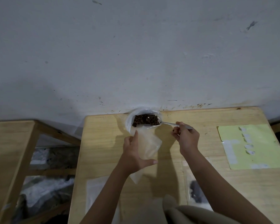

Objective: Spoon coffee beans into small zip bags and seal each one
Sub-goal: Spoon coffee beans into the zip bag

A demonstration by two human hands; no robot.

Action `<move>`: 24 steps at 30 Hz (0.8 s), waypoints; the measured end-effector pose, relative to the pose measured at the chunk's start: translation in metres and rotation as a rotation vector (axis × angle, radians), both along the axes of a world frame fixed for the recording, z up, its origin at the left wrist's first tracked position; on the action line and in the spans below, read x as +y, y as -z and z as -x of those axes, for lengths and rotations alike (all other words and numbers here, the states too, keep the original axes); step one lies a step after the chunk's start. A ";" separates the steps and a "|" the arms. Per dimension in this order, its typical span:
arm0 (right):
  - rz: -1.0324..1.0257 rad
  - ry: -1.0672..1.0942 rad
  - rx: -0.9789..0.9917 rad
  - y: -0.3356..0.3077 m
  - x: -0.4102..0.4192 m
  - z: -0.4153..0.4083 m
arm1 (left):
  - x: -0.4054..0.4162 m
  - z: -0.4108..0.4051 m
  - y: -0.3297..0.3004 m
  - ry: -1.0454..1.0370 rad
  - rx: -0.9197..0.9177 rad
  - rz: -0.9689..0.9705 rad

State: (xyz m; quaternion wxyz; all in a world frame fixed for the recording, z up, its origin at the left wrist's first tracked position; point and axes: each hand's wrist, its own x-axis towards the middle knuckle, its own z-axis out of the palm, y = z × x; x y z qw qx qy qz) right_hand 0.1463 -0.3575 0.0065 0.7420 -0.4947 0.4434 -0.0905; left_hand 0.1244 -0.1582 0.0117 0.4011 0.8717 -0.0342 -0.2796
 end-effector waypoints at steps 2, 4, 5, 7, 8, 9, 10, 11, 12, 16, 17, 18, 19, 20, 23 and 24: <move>-0.007 -0.006 -0.034 -0.006 -0.004 0.004 | 0.001 0.003 0.002 -0.007 -0.020 -0.010; -0.013 -0.018 -0.067 -0.013 -0.007 0.009 | 0.001 0.005 0.002 -0.005 -0.045 -0.036; -0.014 -0.028 -0.084 -0.017 -0.008 0.011 | 0.002 0.005 0.002 -0.001 -0.056 -0.053; -0.007 -0.057 -0.109 -0.024 -0.011 0.017 | 0.002 0.005 0.002 0.007 -0.077 -0.087; 0.006 -0.076 -0.117 -0.028 -0.011 0.020 | 0.002 0.005 0.002 0.009 -0.087 -0.100; 0.025 -0.099 -0.124 -0.031 -0.012 0.024 | 0.002 0.005 0.001 0.009 -0.095 -0.105; 0.052 -0.127 -0.129 -0.033 -0.012 0.027 | 0.002 0.005 0.001 0.006 -0.103 -0.103; 0.088 -0.161 -0.134 -0.036 -0.012 0.030 | 0.001 0.005 0.001 0.004 -0.110 -0.096; 0.131 -0.197 -0.139 -0.038 -0.012 0.033 | 0.001 0.005 0.001 0.001 -0.117 -0.086; 0.299 -0.324 -0.192 -0.044 -0.007 0.042 | -0.002 0.006 0.003 -0.011 -0.149 -0.065; 0.329 -0.336 -0.211 -0.046 -0.006 0.042 | -0.002 0.006 0.004 -0.017 -0.154 -0.061; 0.350 -0.331 -0.226 -0.048 -0.005 0.041 | -0.002 0.006 0.004 -0.025 -0.156 -0.053; 0.361 -0.314 -0.237 -0.049 -0.004 0.040 | -0.002 0.007 0.005 -0.033 -0.158 -0.043; 0.367 -0.294 -0.245 -0.049 -0.005 0.038 | -0.001 0.007 0.005 -0.039 -0.160 -0.037; 0.405 -0.260 -0.247 -0.045 -0.007 0.030 | 0.000 0.008 0.007 -0.050 -0.175 -0.044; 0.420 -0.247 -0.234 -0.042 -0.008 0.026 | 0.001 0.009 0.007 -0.055 -0.183 -0.048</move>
